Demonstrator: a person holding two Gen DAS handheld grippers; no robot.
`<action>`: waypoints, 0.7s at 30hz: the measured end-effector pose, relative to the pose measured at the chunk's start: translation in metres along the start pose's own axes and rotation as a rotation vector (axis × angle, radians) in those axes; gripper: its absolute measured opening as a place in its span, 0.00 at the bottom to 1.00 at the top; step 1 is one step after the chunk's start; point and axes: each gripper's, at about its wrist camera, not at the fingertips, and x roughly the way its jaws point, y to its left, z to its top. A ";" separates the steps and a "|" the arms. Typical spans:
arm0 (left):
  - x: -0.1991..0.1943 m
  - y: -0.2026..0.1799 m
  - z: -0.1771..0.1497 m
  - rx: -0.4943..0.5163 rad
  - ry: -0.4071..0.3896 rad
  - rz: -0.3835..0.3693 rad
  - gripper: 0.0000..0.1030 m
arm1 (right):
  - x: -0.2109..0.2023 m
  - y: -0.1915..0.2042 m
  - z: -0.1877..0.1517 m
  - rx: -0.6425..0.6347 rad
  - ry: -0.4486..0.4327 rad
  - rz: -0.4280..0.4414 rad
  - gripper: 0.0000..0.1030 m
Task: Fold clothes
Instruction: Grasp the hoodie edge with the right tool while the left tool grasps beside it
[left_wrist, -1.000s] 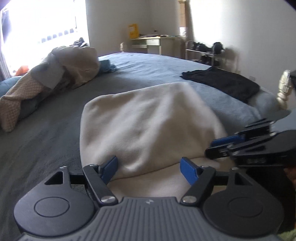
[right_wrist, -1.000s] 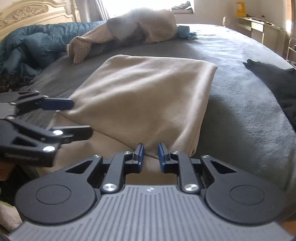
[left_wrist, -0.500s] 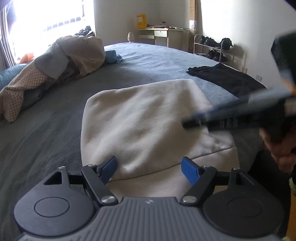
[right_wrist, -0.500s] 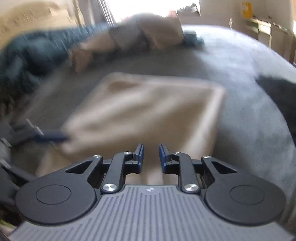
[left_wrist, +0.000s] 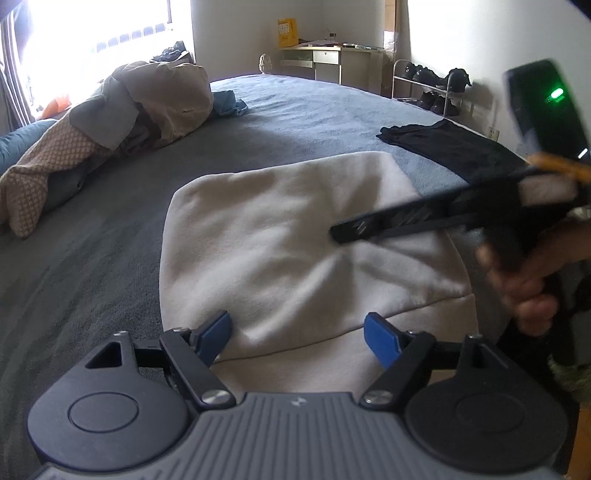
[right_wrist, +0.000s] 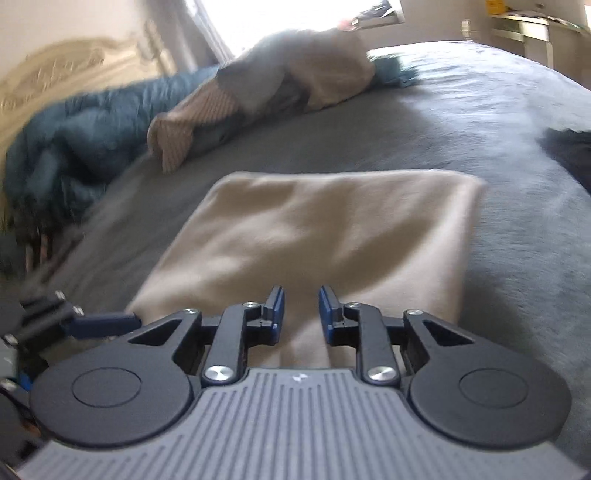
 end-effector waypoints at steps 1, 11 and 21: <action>0.000 0.000 0.000 0.000 0.002 0.001 0.78 | -0.008 -0.006 0.000 0.026 -0.020 0.004 0.25; 0.002 -0.001 0.002 -0.006 0.024 0.009 0.78 | -0.041 -0.052 -0.009 0.193 -0.097 -0.026 0.52; 0.004 -0.005 0.005 0.006 0.041 0.030 0.78 | -0.015 -0.081 -0.028 0.408 -0.012 0.063 0.59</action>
